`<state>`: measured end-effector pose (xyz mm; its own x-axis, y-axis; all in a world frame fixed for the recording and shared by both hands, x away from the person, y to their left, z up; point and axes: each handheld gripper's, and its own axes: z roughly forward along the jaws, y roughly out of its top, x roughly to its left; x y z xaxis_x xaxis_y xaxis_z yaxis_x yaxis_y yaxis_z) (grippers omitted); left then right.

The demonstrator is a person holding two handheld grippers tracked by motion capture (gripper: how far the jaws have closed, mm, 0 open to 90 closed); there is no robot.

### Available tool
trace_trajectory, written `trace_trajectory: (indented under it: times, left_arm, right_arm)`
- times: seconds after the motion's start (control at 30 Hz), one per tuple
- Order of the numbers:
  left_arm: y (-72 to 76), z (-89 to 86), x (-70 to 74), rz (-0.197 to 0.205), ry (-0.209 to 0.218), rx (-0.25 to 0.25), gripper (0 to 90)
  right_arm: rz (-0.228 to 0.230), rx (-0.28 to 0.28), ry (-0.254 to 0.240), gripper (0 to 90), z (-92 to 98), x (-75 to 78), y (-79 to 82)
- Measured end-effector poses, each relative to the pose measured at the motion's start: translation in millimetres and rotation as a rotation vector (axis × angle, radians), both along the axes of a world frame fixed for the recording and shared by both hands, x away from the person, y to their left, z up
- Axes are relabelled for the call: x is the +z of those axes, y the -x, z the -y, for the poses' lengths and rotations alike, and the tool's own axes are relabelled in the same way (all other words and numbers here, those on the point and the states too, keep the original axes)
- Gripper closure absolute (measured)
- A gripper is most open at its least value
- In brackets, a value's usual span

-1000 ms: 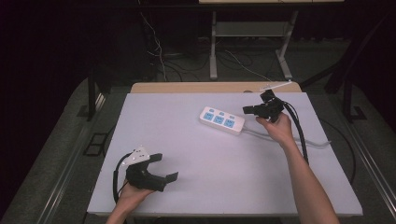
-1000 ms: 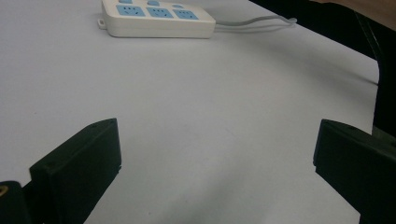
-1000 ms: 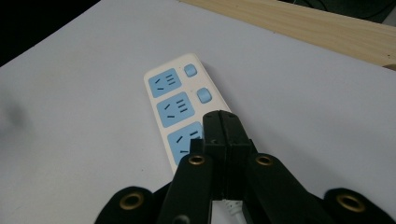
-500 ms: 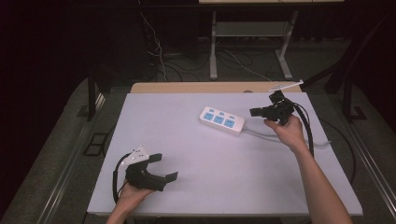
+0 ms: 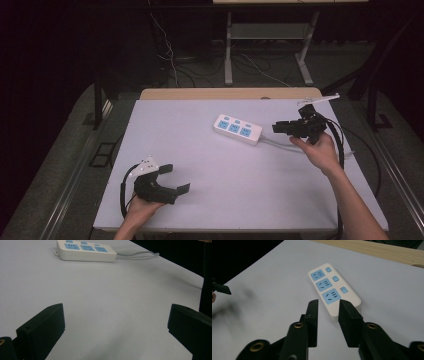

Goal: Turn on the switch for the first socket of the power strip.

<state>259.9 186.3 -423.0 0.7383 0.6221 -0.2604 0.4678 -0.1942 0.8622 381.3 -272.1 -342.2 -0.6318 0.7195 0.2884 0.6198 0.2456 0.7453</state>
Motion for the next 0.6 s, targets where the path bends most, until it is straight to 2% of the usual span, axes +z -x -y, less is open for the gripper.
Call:
trace_trajectory:
  times: [0.23,0.27,0.3,0.37,0.43,0.6]
  left_arm:
    - [-0.1,-0.3,0.3,-0.001,0.005,0.000,0.0]
    - [-0.1,-0.3,0.3,-0.001,0.005,0.000,0.0]
    - [-0.1,-0.3,0.2,-0.001,0.005,-0.001,0.0]
    - [-0.1,-0.3,0.1,-0.002,0.004,-0.001,0.0]
    - [-0.2,-0.2,0.0,-0.002,0.004,-0.001,0.0]
    - [-0.3,0.1,-0.3,-0.005,0.005,0.000,0.0]
  right_arm:
    - [0.010,-0.021,-0.025,47.7,2.2,-3.4,21.6]
    - [0.010,-0.021,-0.025,47.7,2.2,-3.4,21.6]
    - [0.009,-0.031,-0.036,38.5,3.3,-5.6,27.5]
    - [0.008,-0.033,-0.046,25.6,4.9,-7.5,33.0]
    - [0.012,-0.033,-0.046,15.5,6.1,-9.2,38.9]
    - [0.025,-0.027,-0.056,6.7,9.2,-12.0,50.7]
